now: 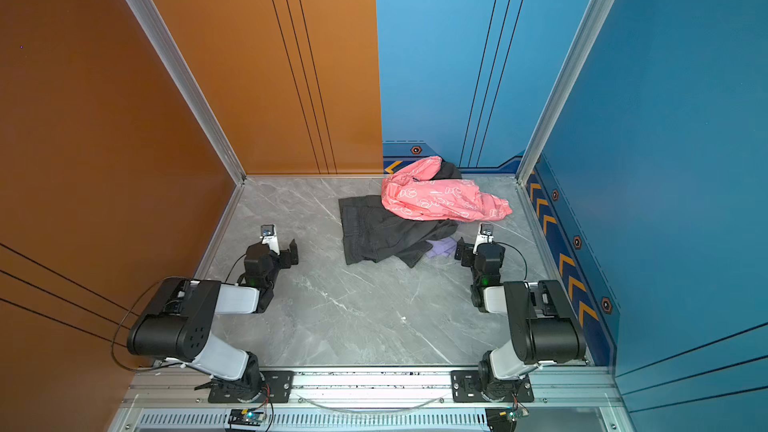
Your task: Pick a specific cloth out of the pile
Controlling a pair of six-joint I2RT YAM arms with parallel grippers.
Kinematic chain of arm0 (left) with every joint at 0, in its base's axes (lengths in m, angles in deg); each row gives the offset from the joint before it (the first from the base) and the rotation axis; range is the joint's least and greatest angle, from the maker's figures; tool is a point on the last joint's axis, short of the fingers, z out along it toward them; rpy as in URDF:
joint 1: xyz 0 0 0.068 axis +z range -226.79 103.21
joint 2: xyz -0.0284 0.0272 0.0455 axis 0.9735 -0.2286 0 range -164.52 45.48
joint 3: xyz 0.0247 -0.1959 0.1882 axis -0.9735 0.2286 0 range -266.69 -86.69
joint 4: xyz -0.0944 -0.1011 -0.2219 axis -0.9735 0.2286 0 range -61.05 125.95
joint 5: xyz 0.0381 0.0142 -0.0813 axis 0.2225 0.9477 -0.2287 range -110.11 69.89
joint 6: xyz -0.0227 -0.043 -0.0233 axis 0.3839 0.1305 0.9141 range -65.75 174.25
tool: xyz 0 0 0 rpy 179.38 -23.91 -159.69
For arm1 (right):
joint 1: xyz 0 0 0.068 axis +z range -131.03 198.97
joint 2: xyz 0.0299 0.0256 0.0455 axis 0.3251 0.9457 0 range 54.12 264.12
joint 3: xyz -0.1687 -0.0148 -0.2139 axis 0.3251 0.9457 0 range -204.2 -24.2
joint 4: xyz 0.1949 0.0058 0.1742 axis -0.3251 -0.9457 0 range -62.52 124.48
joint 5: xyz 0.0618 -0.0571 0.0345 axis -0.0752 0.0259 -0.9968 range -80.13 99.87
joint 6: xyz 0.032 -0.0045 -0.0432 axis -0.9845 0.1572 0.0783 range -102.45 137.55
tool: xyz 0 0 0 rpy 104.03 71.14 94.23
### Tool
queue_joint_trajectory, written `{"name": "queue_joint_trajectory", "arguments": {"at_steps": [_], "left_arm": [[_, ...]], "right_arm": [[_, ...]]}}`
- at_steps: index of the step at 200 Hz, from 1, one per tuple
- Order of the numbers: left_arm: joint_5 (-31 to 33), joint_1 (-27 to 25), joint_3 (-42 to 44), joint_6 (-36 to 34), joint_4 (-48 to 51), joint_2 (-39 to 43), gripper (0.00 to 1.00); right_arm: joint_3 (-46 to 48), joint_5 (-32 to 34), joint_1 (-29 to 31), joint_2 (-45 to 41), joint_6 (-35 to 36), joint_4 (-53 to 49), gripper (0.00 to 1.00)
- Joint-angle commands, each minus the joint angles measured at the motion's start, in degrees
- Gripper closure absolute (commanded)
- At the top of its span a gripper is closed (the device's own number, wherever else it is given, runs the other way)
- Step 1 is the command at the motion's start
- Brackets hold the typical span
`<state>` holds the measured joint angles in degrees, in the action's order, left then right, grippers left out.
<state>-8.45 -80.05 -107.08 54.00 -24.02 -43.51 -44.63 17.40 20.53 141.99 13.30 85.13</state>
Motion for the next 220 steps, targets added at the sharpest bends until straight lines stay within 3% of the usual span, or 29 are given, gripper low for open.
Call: {"name": "queue_joint_trajectory", "arguments": {"at_steps": [1, 220], "left_arm": [[-1.31, 0.54, -1.11, -0.86, -0.65, -0.74, 0.02], [-1.67, 1.1, -1.28, -0.44, -0.53, -0.77, 0.02]], "right_arm": [[-1.02, 0.38, 0.37, 0.81, 0.92, 1.31, 0.0], [-1.02, 0.34, 0.37, 0.85, 0.92, 1.36, 0.0]]}}
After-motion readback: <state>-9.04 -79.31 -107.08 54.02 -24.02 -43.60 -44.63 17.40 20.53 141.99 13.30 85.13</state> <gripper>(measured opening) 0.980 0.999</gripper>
